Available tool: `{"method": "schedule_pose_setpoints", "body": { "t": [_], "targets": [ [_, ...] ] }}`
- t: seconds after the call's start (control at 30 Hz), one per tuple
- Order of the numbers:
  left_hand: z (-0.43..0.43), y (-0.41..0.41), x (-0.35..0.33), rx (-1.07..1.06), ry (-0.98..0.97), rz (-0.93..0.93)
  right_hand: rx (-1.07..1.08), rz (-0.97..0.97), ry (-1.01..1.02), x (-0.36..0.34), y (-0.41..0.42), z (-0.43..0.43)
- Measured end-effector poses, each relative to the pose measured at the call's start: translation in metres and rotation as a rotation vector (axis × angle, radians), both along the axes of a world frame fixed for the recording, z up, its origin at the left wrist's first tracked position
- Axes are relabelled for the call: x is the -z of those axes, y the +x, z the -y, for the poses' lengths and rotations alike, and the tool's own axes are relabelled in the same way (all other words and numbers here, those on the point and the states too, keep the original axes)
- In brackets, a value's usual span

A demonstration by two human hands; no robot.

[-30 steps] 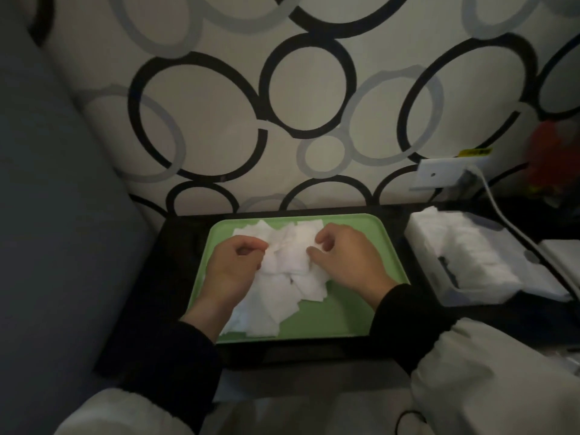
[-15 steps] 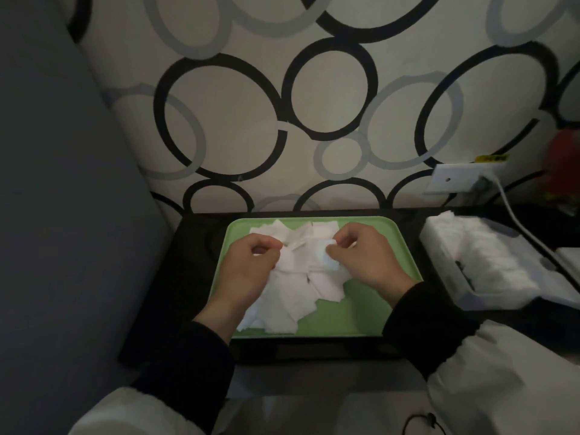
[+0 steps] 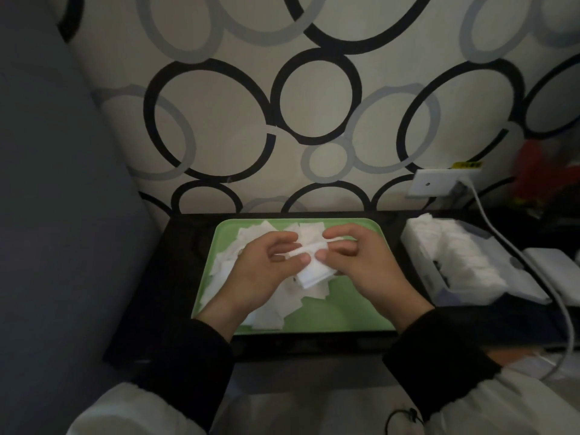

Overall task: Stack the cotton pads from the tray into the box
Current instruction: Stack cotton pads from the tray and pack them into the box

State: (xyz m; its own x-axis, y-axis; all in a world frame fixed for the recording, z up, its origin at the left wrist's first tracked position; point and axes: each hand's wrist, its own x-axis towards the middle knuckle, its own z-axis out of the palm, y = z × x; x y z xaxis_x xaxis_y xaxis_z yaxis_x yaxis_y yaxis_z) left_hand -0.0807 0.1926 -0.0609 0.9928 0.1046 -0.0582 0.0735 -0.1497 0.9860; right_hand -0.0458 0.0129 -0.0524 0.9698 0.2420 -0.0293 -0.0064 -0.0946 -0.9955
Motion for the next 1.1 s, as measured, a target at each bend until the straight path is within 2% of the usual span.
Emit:
{"method": "schedule_pose_setpoints", "body": {
  "t": [0.17, 0.33, 0.53, 0.67, 0.9, 1.1],
  "targets": [
    [-0.005, -0.005, -0.004, -0.020, -0.074, 0.010, -0.002, 0.027, 0.019, -0.006, 0.005, -0.008],
    [-0.010, -0.004, -0.005, -0.169, -0.243, -0.017, -0.185, -0.077, 0.095, -0.005, 0.006, -0.020],
    [-0.013, 0.000, -0.004, -0.197, -0.269, -0.052, -0.193, -0.137, 0.197, 0.001, 0.012, -0.028],
    [-0.014, 0.001, -0.003, -0.186, -0.294, -0.092, -0.179, -0.148, 0.212, 0.004, 0.016, -0.025],
    [-0.011, -0.002, -0.003, -0.110, -0.311, -0.093, -0.198, -0.068, 0.109, 0.009, 0.020, -0.022],
    [-0.018, -0.005, -0.009, 0.024, -0.568, -0.065, -0.144, -0.169, 0.180, 0.008, 0.021, -0.021]
  ]
}}
